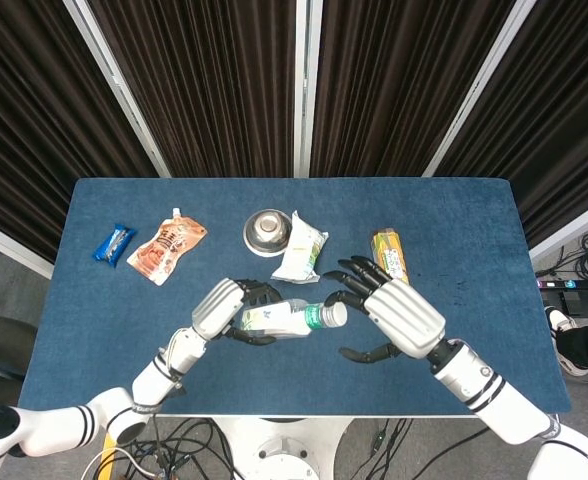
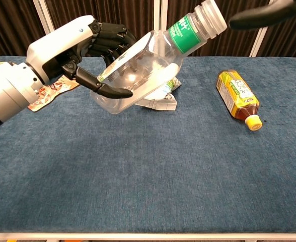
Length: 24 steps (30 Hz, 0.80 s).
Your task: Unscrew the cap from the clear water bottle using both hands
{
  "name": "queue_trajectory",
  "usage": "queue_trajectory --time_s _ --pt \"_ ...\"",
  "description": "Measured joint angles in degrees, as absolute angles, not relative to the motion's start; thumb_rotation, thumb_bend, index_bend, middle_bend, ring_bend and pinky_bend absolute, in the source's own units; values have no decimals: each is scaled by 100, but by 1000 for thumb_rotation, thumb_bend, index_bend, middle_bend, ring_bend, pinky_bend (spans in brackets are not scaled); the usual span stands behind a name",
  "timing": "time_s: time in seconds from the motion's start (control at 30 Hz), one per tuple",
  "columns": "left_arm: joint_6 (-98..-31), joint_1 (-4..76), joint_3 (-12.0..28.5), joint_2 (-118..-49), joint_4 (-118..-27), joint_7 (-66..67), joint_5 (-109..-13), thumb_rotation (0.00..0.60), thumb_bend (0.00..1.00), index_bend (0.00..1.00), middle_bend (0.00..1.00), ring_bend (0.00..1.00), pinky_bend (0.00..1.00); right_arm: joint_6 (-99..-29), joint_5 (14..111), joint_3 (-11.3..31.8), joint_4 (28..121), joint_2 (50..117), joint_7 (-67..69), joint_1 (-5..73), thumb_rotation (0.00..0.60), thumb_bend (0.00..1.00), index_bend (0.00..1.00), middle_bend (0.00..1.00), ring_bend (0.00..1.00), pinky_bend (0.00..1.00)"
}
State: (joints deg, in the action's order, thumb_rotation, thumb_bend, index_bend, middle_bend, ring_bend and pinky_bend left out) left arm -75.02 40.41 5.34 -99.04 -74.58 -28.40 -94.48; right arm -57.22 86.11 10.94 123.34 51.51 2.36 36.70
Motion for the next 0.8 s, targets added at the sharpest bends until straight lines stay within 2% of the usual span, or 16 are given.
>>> queue_trajectory --time_s 0.37,0.8 --pt "-7544 4037 541 -9879 -7518 -2817 -9454 600 320 613 584 511 595 -5682 8380 1065 12199 5182 201 3648 471 135 325 124 0 0" --pt "-7481 4055 553 -9892 -7510 -2808 -9395 600 320 613 584 512 595 -5676 8575 985 12262 5120 239 3624 470 136 325 126 0 0"
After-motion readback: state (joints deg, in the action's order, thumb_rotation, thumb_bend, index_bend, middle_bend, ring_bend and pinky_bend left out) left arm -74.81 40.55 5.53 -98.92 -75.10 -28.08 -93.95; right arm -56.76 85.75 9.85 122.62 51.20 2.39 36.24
